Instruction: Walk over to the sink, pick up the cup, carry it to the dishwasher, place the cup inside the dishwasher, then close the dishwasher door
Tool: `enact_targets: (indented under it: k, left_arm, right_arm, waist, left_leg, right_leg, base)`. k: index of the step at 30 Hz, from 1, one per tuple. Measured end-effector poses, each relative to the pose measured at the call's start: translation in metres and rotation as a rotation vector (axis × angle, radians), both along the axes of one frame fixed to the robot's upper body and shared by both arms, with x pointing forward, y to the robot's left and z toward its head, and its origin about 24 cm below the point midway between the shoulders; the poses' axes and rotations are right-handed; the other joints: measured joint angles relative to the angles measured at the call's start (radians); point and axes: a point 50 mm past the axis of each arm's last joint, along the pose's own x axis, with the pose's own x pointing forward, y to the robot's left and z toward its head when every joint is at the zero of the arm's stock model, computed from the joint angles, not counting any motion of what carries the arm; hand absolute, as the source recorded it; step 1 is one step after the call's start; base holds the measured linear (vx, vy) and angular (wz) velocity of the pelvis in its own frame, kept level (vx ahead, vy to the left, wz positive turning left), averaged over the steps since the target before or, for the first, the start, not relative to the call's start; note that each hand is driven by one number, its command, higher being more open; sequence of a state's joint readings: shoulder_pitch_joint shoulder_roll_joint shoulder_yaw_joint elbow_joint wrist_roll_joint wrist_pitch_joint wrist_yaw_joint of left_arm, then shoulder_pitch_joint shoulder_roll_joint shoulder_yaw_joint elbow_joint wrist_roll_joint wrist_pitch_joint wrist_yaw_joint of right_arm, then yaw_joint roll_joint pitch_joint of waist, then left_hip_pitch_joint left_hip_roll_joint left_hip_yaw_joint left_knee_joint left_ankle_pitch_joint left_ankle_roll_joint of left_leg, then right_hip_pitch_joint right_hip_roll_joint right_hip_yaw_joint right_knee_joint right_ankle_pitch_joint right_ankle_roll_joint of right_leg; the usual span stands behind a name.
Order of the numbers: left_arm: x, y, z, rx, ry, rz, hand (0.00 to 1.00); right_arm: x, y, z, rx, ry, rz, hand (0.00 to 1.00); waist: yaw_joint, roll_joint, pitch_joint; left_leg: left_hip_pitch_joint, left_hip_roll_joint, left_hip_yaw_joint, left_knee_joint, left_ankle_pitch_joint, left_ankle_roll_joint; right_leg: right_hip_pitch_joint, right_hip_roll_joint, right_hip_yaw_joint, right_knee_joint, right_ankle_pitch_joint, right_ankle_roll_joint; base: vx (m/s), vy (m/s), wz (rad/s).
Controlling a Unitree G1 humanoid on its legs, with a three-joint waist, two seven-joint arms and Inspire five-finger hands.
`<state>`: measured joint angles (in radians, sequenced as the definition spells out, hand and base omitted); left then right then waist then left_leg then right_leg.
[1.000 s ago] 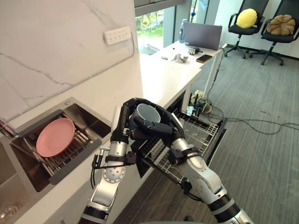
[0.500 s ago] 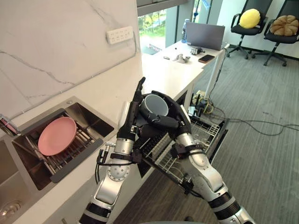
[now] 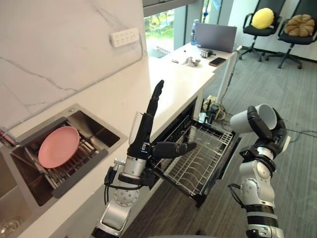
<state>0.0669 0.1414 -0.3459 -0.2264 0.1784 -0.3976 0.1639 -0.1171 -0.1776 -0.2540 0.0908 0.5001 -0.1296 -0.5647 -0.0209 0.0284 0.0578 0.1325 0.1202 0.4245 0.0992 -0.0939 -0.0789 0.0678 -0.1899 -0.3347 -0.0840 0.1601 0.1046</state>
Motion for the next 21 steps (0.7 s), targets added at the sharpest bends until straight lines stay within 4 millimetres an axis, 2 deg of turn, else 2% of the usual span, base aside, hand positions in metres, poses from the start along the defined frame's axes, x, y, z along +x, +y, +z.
enact_targets:
  k: [4,8,10,14,15,21]
  left_arm:
    - [-0.006,0.001,0.005,-0.084,0.018,-0.085,1.0]
    - [-0.01,0.004,-0.006,-0.22,0.155,-0.254,1.0]
    - [-0.011,0.004,-0.017,-0.302,0.262,-0.324,1.0]
    - [-0.014,0.002,-0.057,-0.438,0.531,-0.397,1.0]
    - [-0.019,0.0,-0.075,-0.463,0.64,-0.427,1.0]
    - [-0.04,-0.004,-0.12,-0.539,0.925,-0.458,1.0]
  right_arm:
    - [-0.004,-0.003,-0.002,-0.022,0.015,-0.013,0.0]
    - [-0.013,-0.005,-0.013,-0.032,0.047,0.029,0.0]
    - [-0.017,-0.003,-0.02,-0.028,0.065,0.054,0.0]
    - [-0.018,-0.001,-0.032,-0.015,0.103,0.097,0.0]
    - [-0.018,0.0,-0.035,-0.013,0.112,0.11,0.0]
    - [-0.017,0.005,-0.046,-0.004,0.152,0.164,0.0]
  waist:
    - [0.011,-0.003,0.015]
    - [0.023,-0.004,0.017]
    - [0.023,-0.005,0.017]
    - [0.025,-0.007,0.02]
    - [0.025,-0.008,0.021]
    - [0.031,-0.01,0.025]
  left_leg:
    - [-0.002,0.001,-0.008,-0.01,0.001,0.001]
    - [-0.004,-0.003,-0.019,-0.025,0.003,0.002]
    - [-0.006,-0.004,-0.025,-0.028,0.004,0.001]
    - [-0.012,-0.008,-0.038,-0.032,0.006,0.0]
    - [-0.016,-0.01,-0.045,-0.036,0.007,0.002]
    - [-0.024,-0.015,-0.063,-0.045,0.012,0.004]
  right_leg:
    - [0.0,-0.001,-0.007,0.0,-0.003,0.002]
    - [0.0,-0.004,-0.019,0.0,-0.009,0.007]
    - [0.0,-0.004,-0.025,0.0,-0.011,0.01]
    - [-0.001,-0.008,-0.027,0.0,-0.013,0.013]
    - [-0.001,-0.01,-0.028,0.0,-0.013,0.013]
    - [-0.001,-0.015,-0.032,0.0,-0.015,0.015]
  base:
    - [-0.02,-0.01,0.05]
    - [0.01,0.0,0.09]
    - [0.04,0.002,0.11]
    - [0.02,0.008,0.11]
    - [0.01,0.009,0.15]
    - [0.0,0.003,0.12]
